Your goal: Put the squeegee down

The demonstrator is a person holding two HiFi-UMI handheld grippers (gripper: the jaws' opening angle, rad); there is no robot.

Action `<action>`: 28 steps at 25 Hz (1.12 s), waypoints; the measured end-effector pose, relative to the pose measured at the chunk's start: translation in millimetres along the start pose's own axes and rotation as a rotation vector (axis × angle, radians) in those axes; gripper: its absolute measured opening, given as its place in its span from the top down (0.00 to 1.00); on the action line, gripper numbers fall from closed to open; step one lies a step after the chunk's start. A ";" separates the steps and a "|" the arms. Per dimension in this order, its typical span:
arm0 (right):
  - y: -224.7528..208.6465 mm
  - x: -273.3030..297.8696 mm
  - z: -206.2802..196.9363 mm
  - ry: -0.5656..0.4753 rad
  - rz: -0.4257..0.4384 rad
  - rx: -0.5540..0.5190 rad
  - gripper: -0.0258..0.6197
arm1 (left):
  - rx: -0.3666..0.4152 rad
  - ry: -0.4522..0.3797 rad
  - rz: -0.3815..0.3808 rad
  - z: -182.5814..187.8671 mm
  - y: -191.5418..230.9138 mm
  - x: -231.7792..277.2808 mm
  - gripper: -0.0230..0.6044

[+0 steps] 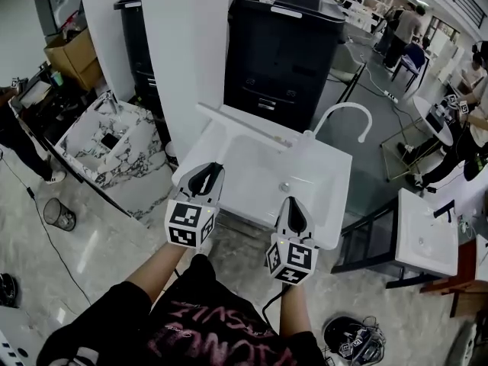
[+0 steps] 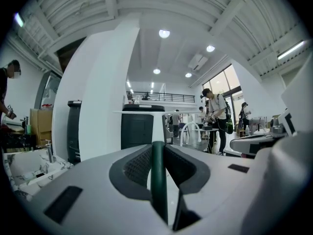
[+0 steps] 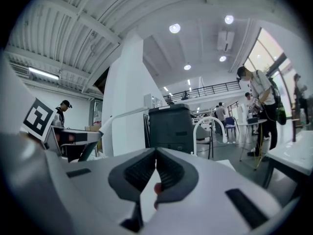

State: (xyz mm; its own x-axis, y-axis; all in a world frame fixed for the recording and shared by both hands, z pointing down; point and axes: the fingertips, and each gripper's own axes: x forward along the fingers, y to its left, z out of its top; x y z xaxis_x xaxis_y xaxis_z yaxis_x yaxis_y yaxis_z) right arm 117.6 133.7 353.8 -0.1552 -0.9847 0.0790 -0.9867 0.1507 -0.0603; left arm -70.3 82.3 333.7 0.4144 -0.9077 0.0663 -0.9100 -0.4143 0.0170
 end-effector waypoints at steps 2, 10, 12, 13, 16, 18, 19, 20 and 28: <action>-0.3 8.2 -1.4 -0.002 -0.004 0.000 0.93 | 0.006 0.001 -0.001 -1.3 4.9 7.5 0.83; -3.9 45.3 -5.5 0.004 -0.023 0.009 0.93 | -0.002 -0.003 -0.023 -4.3 19.5 42.3 0.83; -6.3 56.2 -10.5 0.016 -0.030 0.010 0.93 | -0.008 0.007 -0.023 -8.8 24.8 52.9 0.83; -7.3 61.6 -13.6 0.023 -0.033 0.012 0.93 | -0.010 0.011 -0.025 -11.7 27.3 58.0 0.83; -8.6 79.6 -21.5 0.040 -0.041 0.017 0.93 | -0.022 0.024 -0.032 -20.3 36.1 74.8 0.83; -8.5 92.7 -25.8 0.052 -0.045 0.017 0.93 | -0.033 0.035 -0.036 -25.9 42.8 87.2 0.83; -8.8 99.4 -28.2 0.060 -0.048 0.016 0.93 | -0.039 0.042 -0.039 -29.2 46.1 93.6 0.83; -9.5 106.4 -30.6 0.069 -0.053 0.015 0.93 | -0.044 0.051 -0.041 -32.7 49.5 100.3 0.83; -9.8 169.5 -41.9 0.112 -0.094 0.009 0.93 | -0.087 0.106 -0.065 -56.2 84.6 156.3 0.83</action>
State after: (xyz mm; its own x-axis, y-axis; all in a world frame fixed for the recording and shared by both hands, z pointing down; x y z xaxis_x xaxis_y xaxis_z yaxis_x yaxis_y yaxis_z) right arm 98.9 -31.0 409.5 -0.0667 -0.9785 0.1951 -0.9968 0.0566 -0.0566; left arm -83.2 -90.9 401.6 0.4730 -0.8650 0.1673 -0.8809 -0.4602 0.1109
